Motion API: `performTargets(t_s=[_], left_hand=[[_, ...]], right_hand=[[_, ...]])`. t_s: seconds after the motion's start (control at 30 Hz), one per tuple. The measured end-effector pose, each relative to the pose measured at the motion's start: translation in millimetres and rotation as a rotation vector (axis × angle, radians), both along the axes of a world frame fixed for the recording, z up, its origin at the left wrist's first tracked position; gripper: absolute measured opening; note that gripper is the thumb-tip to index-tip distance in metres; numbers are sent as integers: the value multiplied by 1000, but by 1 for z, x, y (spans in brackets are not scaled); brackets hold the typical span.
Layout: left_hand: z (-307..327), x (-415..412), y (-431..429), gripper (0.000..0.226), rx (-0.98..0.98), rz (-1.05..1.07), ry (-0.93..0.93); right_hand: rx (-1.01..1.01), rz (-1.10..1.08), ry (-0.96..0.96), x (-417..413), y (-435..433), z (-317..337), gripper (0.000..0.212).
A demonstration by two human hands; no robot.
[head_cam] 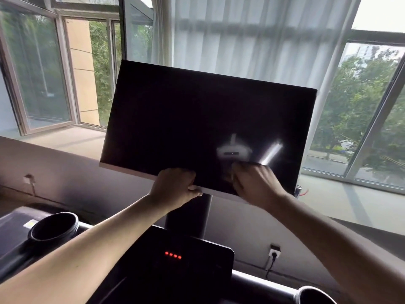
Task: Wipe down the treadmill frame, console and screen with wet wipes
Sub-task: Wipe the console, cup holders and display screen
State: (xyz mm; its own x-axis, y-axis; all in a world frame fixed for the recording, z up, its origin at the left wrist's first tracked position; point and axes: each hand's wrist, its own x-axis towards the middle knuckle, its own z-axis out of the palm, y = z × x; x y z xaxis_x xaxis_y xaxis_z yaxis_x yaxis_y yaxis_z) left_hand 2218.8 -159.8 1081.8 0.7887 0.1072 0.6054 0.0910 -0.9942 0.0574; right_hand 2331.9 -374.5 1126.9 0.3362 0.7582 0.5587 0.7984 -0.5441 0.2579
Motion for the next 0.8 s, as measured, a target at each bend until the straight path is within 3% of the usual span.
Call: performTargets(t_s=[0.13, 0.23, 0.3, 0.37, 0.57, 0.7, 0.8], left_hand=[[-1, 2, 2, 37, 5, 10, -3], [0, 1, 1, 35, 4, -6, -10], [0, -1, -1, 32, 21, -22, -42], [0, -3, -3, 32, 46, -26, -54], [7, 2, -16, 38, 89, -46, 40], [10, 11, -26, 42, 120, -73, 77], [12, 14, -27, 40, 108, -88, 107]], right_hand=[[269, -93, -44, 5, 17, 15, 5], [60, 46, 105, -14, 28, -17, 2], [-95, 99, 71, -18, 14, -34, 2], [-97, 95, 47, -8, -3, -28, 5], [348, -98, -82, 15, -11, 9, 7], [50, 72, 139, -6, -9, -25, 16], [-26, 97, 113, -1, -36, -27, 12]])
